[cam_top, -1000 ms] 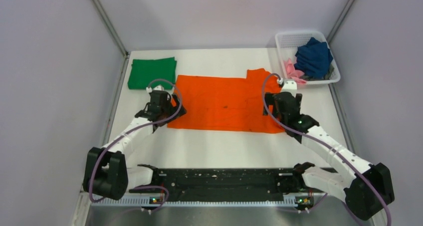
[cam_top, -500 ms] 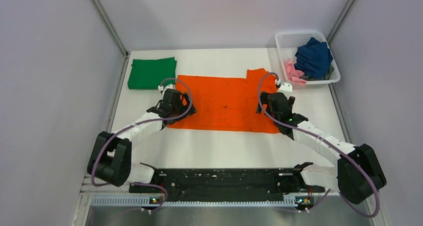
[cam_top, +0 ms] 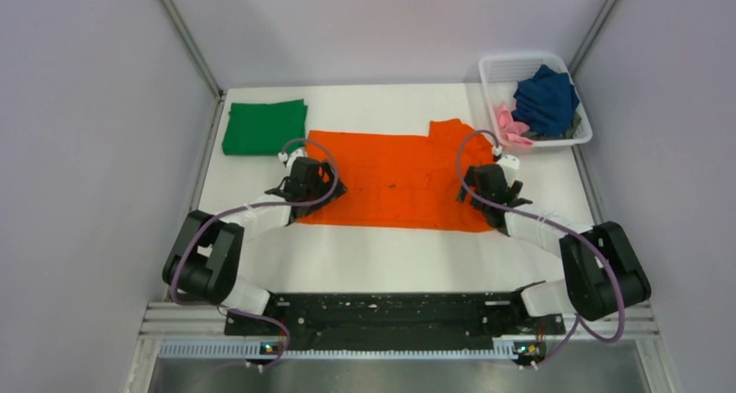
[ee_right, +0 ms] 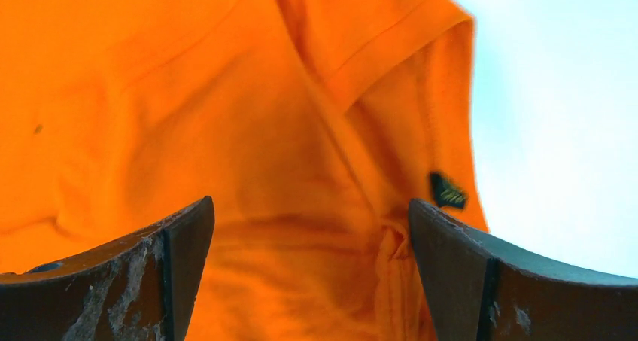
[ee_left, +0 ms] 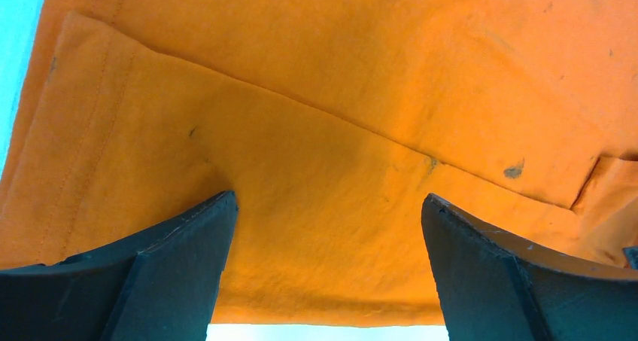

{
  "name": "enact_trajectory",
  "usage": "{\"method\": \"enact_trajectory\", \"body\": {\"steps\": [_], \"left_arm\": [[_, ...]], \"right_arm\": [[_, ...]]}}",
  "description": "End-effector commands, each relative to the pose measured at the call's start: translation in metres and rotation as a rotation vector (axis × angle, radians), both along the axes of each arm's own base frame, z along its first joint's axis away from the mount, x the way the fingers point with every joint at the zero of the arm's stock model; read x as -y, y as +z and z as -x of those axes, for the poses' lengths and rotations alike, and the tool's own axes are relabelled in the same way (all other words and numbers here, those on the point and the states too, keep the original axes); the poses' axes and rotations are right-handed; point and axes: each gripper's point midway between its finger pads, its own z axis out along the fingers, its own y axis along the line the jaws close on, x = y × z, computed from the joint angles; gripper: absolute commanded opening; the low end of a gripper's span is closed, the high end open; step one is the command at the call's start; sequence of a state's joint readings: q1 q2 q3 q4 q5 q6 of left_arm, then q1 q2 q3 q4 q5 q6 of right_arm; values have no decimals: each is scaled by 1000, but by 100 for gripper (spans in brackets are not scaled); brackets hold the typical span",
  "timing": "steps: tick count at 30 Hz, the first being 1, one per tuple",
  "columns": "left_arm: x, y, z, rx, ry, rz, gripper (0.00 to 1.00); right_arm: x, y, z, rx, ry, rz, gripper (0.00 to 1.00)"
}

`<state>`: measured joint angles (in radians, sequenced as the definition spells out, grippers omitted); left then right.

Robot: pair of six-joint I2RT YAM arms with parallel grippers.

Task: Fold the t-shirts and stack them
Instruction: Fold the flattened tshirt in 1/3 of the way

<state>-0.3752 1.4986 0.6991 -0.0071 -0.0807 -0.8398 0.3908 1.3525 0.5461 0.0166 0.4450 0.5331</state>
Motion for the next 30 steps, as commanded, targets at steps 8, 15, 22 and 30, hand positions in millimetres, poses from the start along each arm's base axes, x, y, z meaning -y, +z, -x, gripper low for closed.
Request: {"method": "enact_trajectory", "body": {"steps": [8,15,22,30], "left_arm": [[-34,-27,49,-119,52,-111,99],[-26,-24,51,-112,15,-75,99],[-28,-26,50,-129,16,-92,99],[-37,-31,55,-136,30,-135,99]], "right_arm": [[45,43,-33,36,-149,7,99],[-47,86,2,77,252,-347,99],[-69,25,44,-76,296,-415,99],[7,0,48,-125,-23,-194,99]]}}
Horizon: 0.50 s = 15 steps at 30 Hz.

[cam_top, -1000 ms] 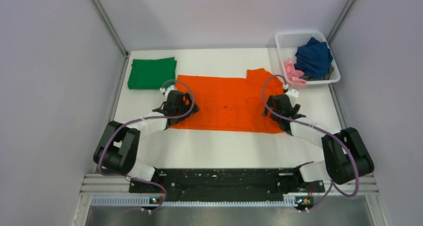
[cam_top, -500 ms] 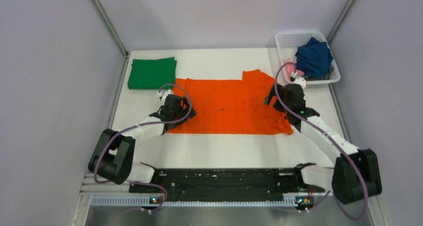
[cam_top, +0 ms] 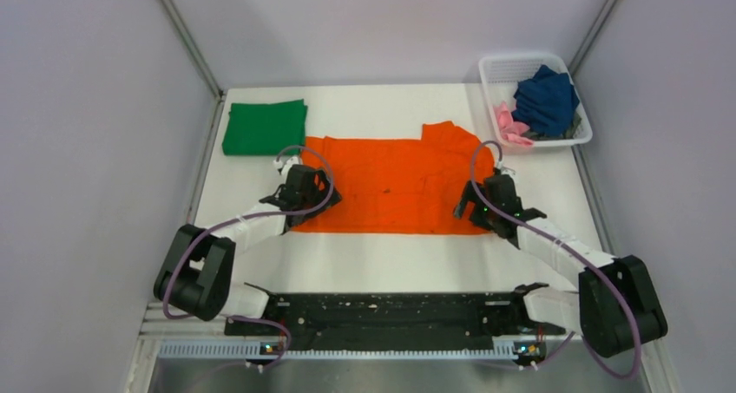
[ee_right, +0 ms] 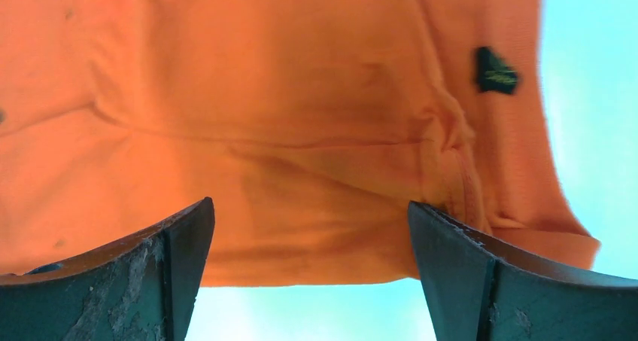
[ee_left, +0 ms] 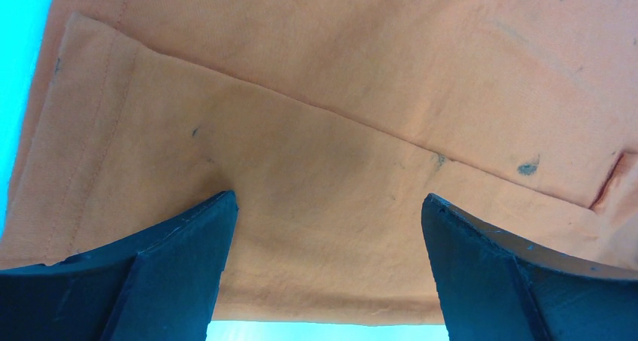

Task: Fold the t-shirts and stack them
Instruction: Fold the flattened tshirt in 1/3 of the way

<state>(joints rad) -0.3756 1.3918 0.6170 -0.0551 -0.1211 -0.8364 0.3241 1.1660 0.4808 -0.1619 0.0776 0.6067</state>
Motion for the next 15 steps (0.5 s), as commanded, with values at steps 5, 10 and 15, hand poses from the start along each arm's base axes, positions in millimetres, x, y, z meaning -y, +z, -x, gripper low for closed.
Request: {"method": "enact_trajectory", "body": {"steps": [5,10,15], "left_arm": [[-18,-33,36,-149,-1,-83,99],[-17,-36,52,-158,-9,-56,99],[-2,-34,80,-194,-54,-36,99]], "right_arm": [[41,-14,7,-37,-164,112,99],[47,-34,29,-135,-199,124,99],[33,-29,60,-163,-152,15,97]]}}
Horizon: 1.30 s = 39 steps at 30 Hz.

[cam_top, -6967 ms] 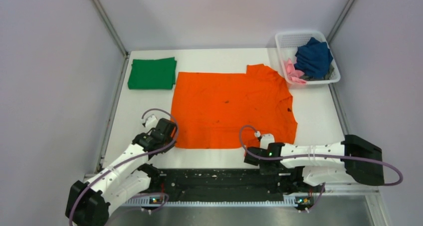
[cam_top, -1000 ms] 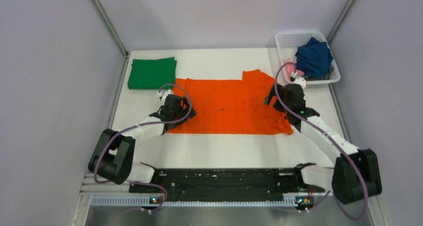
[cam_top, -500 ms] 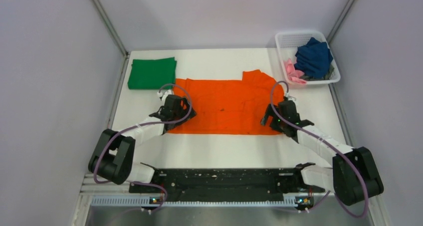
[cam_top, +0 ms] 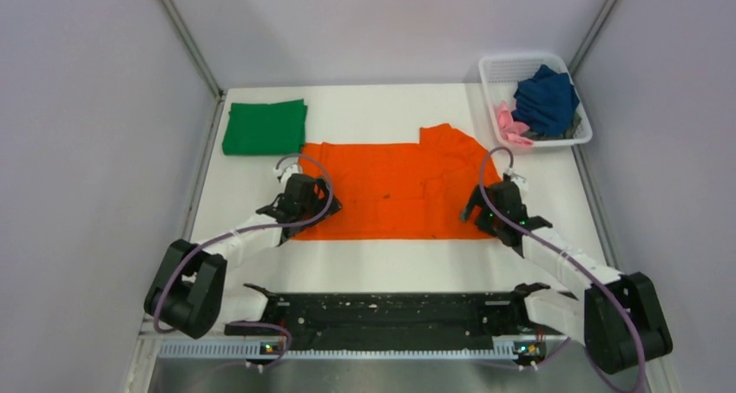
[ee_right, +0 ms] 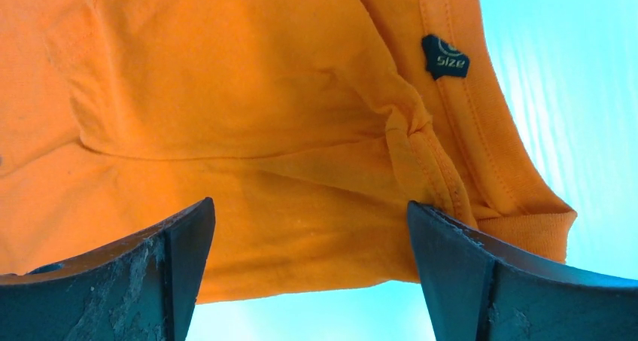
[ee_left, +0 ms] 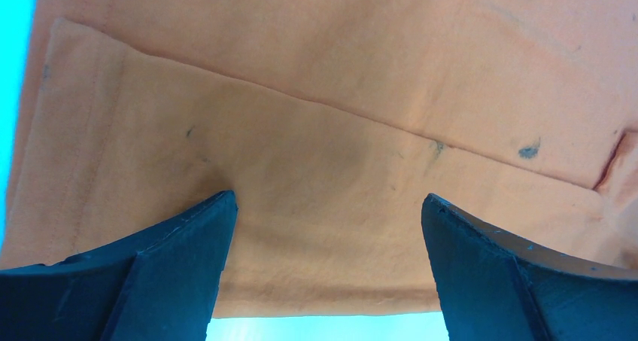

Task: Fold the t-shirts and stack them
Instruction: Fold the flattened tshirt in 1/3 of the way

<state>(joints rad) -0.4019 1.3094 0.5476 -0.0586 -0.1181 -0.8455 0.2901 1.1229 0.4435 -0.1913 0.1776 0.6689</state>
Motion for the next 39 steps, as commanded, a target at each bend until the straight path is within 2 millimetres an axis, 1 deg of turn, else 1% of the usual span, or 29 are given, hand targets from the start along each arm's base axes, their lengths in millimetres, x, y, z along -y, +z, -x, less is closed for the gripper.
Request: {"method": "enact_trajectory", "body": {"steps": [1,3,6,7,8,10,12,13,14,17,20,22,24,26,27,29,30,31,33,35,36,37,39], "left_arm": [[-1,-32,67,-205,-39,-52,99],[2,-31,82,-210,-36,-49,99],[3,-31,103,-218,-26,-15,99],[2,-35,112,-233,-19,-3,99],[3,-35,117,-232,-22,8,99],[6,-34,125,-231,-30,36,99],[9,-33,132,-233,-45,58,99],[8,-32,135,-233,-45,58,99],[4,-32,138,-240,-32,43,99],[-12,-26,145,-245,12,1,99],[-19,-19,147,-226,35,-5,99],[-22,-10,141,-185,46,-11,99],[-25,3,132,-137,55,-29,99],[-30,22,120,-81,72,-66,99],[-33,35,112,-43,90,-82,99],[-44,55,98,27,143,-133,99],[-50,65,90,61,178,-159,99],[-57,76,82,101,210,-192,99],[-62,97,66,168,245,-222,99],[-67,114,47,223,276,-249,99],[-68,118,35,233,275,-254,99],[-68,115,23,222,266,-257,99],[-74,106,-3,180,262,-205,99]], "right_arm": [[8,-21,62,-151,-22,-37,97],[15,-19,77,-150,-85,-49,97],[4,-13,92,-138,-123,-172,97],[2,-10,97,-137,-138,-191,97],[3,-9,103,-138,-141,-187,97],[15,-11,114,-129,-219,-162,98],[5,-2,112,-77,-218,-241,99],[5,1,112,-66,-238,-256,99],[10,4,112,-48,-260,-248,99],[14,11,111,-27,-294,-253,99],[24,22,112,-6,-329,-219,99],[34,33,111,26,-362,-193,99],[31,43,105,66,-351,-222,99],[31,55,101,96,-349,-222,99],[33,61,99,108,-346,-209,99],[41,79,93,140,-347,-156,99],[40,87,88,150,-345,-148,99],[37,96,78,182,-291,-122,99],[34,111,61,214,-267,-89,99],[20,121,36,224,-179,-52,99],[12,129,20,255,-126,-39,99],[3,136,5,289,-72,-27,99],[-8,153,-27,369,-23,-4,99]]}}
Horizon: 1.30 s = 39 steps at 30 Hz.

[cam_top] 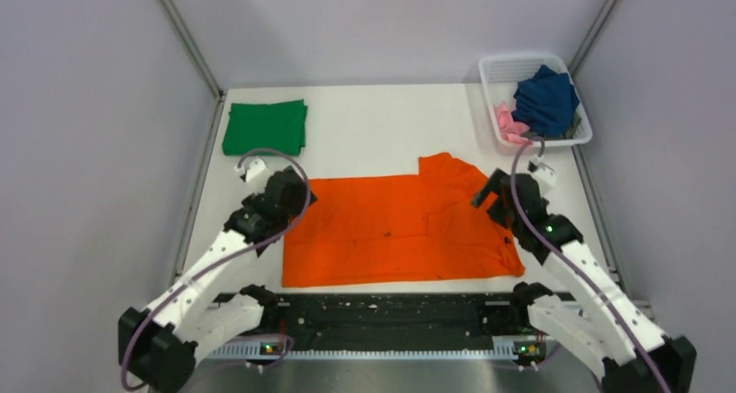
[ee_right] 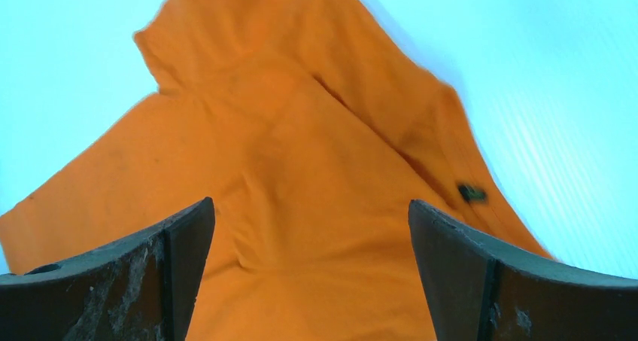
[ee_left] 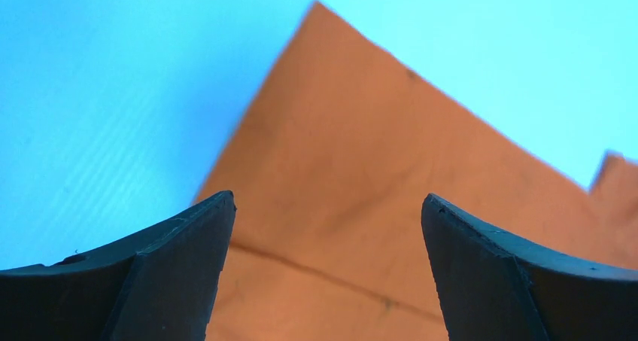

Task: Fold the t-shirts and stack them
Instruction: Fold the flattened tshirt in 1/3 of the way, then grab the side of the flattened tshirt furthest away from the robot with both arms

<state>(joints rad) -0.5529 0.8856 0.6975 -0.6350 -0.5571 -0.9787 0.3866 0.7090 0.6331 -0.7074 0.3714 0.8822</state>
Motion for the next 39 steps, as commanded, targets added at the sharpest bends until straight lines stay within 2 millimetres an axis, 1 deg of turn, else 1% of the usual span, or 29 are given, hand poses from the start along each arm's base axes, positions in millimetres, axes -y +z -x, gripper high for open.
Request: {"method": "enact_trajectory", "body": {"steps": [1,3,4,5,7,8,11,12,15,17,22,27,29,32,33,34,36,37,38,39], "left_arm": [[-21,3,-59,20,27,-6,99],[-29,-6,-82,-8,39,-31,99],[-29,-11,-94,-29,28,-42,98],[-26,-12,-109,-50,6,-44,96],[-28,-26,-127,-140,4,-44,86],[-30,-34,-134,-180,7,-50,83],[-32,-58,-148,-257,-4,-51,81],[-32,-69,-150,-287,-4,-51,80],[-38,-84,-154,-322,14,-56,78],[-40,-93,-154,-348,22,-60,76],[-47,-108,-150,-394,42,-95,73],[-37,-119,-145,-458,5,-56,67],[-35,-126,-142,-480,-1,-48,59],[-27,-132,-138,-492,-29,-15,43],[-25,-134,-136,-496,-36,-7,36],[-25,-134,-134,-500,-40,-3,30],[-26,-134,-133,-500,-39,-6,14],[-26,-133,-133,-501,-38,-8,5],[-26,-131,-134,-498,-39,-9,0],[-25,-130,-135,-494,-47,-6,0]], "right_arm": [[-29,54,-77,242,164,100,99],[-34,63,-99,291,176,134,99],[-42,74,-112,335,197,131,99],[-48,77,-122,349,229,146,99],[-60,79,-141,336,283,171,99],[-66,67,-151,295,324,205,99],[-73,55,-177,234,361,262,99],[-75,50,-186,215,370,276,99],[-78,36,-204,163,401,303,99],[-74,31,-218,144,375,319,99],[-73,13,-241,100,370,310,98],[-69,-1,-258,74,360,370,98],[-69,-9,-265,63,366,390,98],[-71,-27,-276,32,376,411,98],[-72,-30,-280,19,376,416,97],[-72,-38,-281,-11,384,420,95],[-79,-54,-282,-50,428,411,91],[-82,-60,-283,-56,445,409,90],[-84,-64,-286,-58,460,410,89],[-86,-68,-289,-63,478,416,87]]}}
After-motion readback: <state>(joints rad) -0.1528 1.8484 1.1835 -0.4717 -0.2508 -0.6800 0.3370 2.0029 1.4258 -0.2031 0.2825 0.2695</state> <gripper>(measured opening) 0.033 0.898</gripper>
